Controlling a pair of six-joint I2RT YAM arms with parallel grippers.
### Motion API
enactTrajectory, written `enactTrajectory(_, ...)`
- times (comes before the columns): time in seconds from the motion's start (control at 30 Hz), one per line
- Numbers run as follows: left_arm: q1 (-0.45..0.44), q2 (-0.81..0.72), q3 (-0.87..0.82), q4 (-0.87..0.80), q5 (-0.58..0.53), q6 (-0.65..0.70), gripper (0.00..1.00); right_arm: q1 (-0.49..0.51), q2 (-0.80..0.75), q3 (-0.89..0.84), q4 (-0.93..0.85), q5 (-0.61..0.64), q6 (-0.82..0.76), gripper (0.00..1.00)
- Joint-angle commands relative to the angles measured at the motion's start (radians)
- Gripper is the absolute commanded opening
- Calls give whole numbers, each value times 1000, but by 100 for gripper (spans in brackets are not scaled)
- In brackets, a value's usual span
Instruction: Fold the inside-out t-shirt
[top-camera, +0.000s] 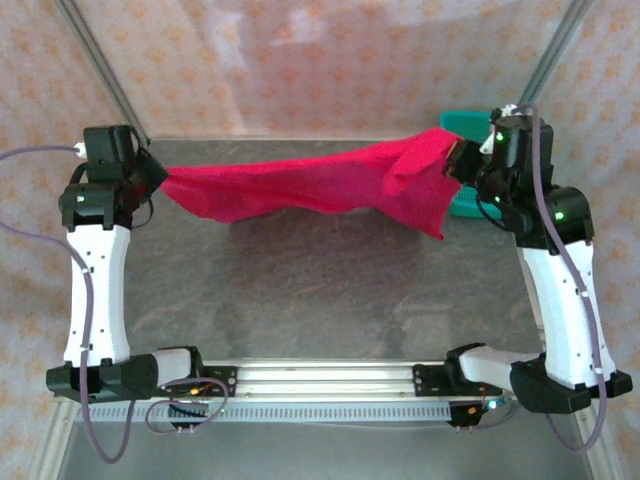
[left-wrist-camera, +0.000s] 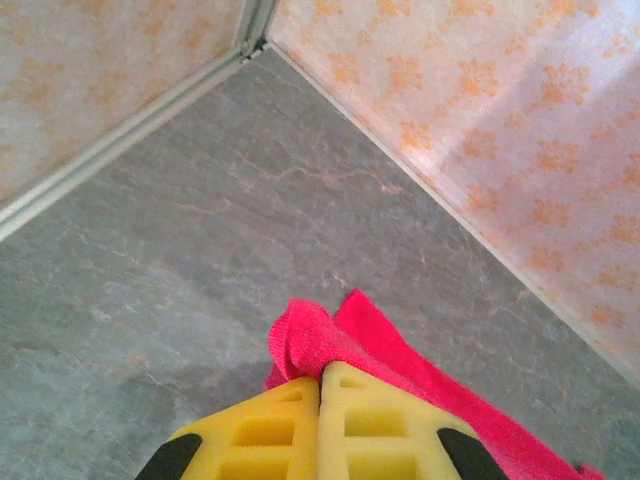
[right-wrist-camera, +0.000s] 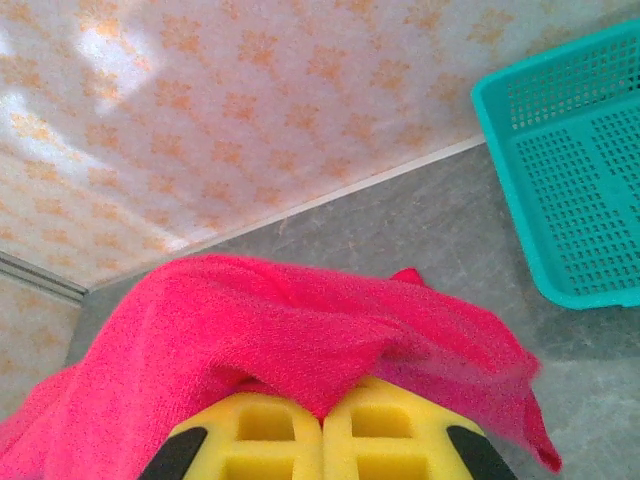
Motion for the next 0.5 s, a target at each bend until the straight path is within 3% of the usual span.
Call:
enactTrajectory(0.0,43,11,13,-64,-54,42,0,-33,-15,-13,-85,-2,-33,0)
enactTrajectory(0.2,49,-26,25,-17,61,0,0,-37,-69,-25,-9,-62,-21,0)
enactTrajectory(0.33,49,-72,175,-28,120,-25,0,-37,-99,85,2,-65,-14,0)
enactTrajectory(0.47,49,-148,353,-20,109,-35,0,-37,-162,192,19,-43,-19,0)
